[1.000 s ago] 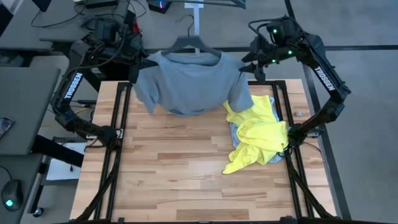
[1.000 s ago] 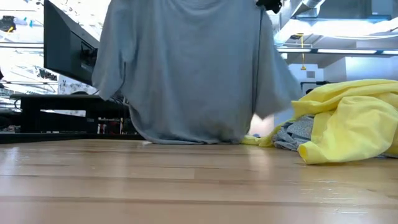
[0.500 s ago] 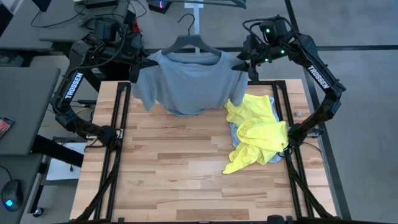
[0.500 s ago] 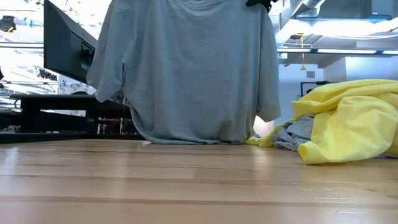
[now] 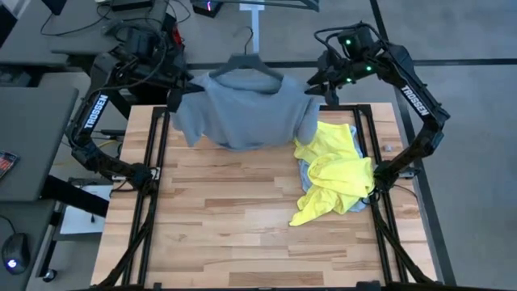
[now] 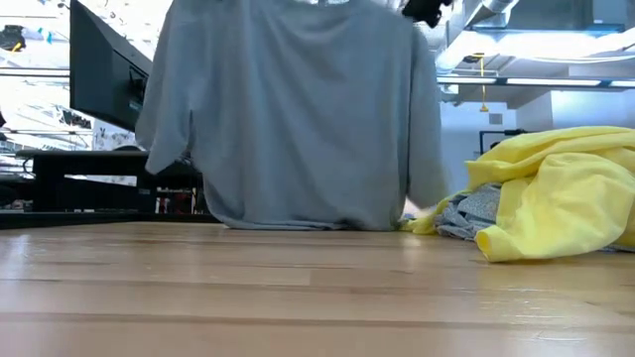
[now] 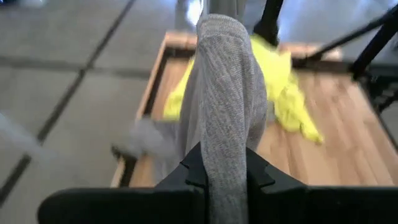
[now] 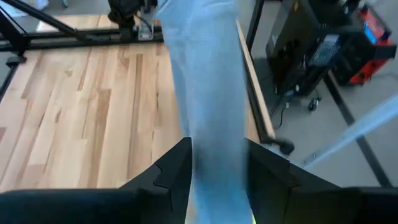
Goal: Hang clothes
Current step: Put the gray shirt on the black hanger on the top center of the table
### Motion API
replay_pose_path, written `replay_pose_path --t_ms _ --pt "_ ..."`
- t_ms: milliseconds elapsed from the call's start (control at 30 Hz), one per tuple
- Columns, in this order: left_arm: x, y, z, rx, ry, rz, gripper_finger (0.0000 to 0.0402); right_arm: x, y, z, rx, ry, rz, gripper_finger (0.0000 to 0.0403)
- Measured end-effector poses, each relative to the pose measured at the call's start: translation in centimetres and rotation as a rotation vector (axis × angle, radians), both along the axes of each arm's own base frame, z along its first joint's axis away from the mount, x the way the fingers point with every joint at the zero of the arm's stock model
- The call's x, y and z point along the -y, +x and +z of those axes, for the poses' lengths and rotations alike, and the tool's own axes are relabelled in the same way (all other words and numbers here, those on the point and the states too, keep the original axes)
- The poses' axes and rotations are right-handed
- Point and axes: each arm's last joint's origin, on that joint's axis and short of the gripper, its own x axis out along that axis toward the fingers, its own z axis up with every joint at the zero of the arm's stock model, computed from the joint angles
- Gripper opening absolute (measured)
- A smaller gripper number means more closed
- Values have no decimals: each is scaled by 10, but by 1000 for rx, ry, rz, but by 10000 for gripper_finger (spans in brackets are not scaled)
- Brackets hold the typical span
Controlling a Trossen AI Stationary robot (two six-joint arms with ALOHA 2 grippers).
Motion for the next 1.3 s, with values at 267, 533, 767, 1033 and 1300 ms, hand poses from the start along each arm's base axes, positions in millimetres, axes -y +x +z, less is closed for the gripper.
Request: replay_pose_path --t_ms 267,533,767,1033,1300 --pt "25 15 -26 -304 -63 97 17 -13 -20 16 60 -19 -44 119" --pt "68 45 -73 -359 0 123 17 -16 -19 15 60 24 -18 119" --pt "119 35 -124 -208 76 217 17 -16 -19 15 70 16 3 119" --pt "164 44 -184 -321 128 89 28 -15 -17 18 98 -9 7 119" --pt "169 56 -198 -426 152 63 132 -15 -17 17 97 8 1 119"
